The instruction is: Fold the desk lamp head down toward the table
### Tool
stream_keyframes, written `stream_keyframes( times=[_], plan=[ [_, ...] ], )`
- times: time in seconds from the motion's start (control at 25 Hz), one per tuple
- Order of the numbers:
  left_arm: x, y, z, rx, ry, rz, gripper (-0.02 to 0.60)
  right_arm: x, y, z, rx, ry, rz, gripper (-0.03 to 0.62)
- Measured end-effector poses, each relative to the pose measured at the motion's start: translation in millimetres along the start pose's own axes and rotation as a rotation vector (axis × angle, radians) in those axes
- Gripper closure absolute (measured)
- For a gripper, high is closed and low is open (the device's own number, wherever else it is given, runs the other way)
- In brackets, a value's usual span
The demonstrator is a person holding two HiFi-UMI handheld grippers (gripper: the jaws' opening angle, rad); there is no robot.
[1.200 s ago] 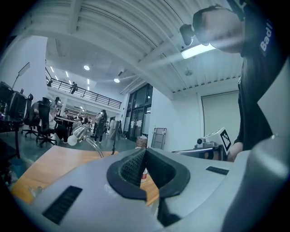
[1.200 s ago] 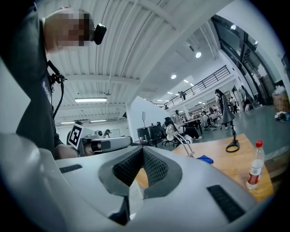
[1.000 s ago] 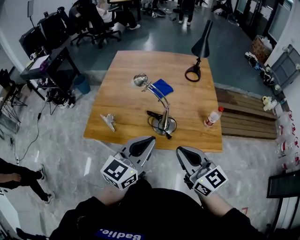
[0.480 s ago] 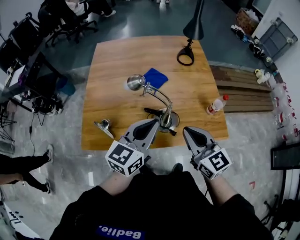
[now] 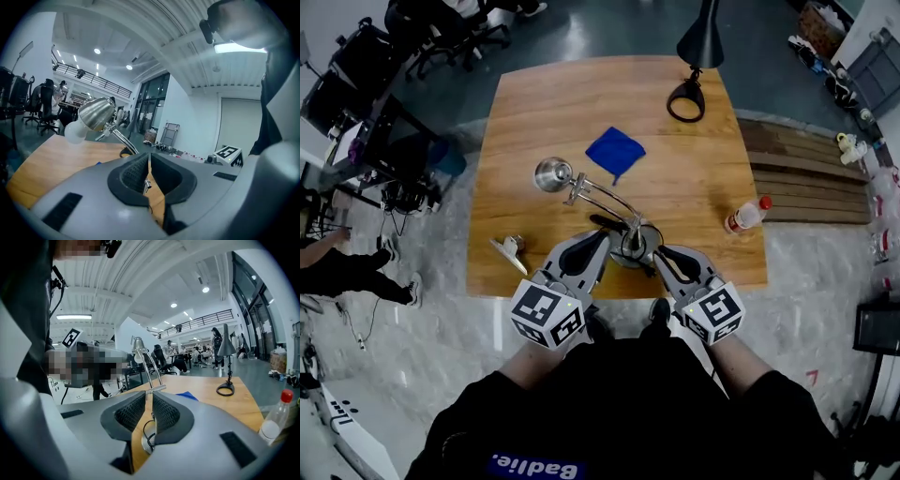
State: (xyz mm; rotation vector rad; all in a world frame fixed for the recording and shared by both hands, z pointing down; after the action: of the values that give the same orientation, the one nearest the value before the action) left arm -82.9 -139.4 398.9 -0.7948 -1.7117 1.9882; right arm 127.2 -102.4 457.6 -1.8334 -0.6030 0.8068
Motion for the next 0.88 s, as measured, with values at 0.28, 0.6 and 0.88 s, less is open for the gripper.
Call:
stream_keyframes(
  times=[0.28, 0.6, 0.88],
  plan=[
    [-16.5, -1.9, 3.8, 0.041, 0.057, 0.043, 0.547, -30.8, -7.8, -23.3, 0.005, 0.055, 0.068, 0.483],
    [-28.3, -5.2, 14.4, 0.139, 0.101, 0.058, 0.468, -61.3, -20.1, -33.3, 0.069, 0.062, 0.138, 0.444],
    [-40.0, 1.5, 24.8, 0.194, 0.117, 0.01, 0.469, -83.4, -24.1, -33.7, 0.134, 0.087, 0.156, 0.444]
  ],
)
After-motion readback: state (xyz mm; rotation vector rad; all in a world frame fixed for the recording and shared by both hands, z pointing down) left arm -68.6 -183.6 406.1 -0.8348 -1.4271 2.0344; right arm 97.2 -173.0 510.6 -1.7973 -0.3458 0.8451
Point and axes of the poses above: the fingertips, and each gripper's own axes: x backward along the fingers, z to its left, y out of its top, the point moved 9 cm from there along x, backward along the fingers, and after that the axes turned 9 degrees about -x, right-handed, at the moved point
